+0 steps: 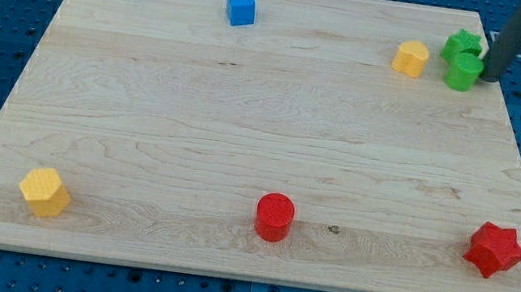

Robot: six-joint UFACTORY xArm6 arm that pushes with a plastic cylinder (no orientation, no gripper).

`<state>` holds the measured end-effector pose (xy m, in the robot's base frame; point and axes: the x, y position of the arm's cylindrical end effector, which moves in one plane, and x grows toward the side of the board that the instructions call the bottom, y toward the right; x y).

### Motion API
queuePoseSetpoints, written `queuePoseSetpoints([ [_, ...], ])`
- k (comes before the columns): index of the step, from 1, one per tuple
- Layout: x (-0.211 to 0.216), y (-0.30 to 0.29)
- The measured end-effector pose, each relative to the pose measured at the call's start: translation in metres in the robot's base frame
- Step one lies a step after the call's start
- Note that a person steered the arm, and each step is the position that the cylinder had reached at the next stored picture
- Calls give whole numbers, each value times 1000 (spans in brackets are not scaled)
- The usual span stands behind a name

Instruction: Make a diagonal line out of green blocks and the yellow heart

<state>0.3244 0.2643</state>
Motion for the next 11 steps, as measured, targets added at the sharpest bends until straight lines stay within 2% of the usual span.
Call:
queuePoseSetpoints([
  [2,-2,-75],
  [3,-21,-91],
  [4,-65,-94],
  [6,-73,-4],
  [8,-71,-7],
  [10,-31,-15],
  [11,-51,-18],
])
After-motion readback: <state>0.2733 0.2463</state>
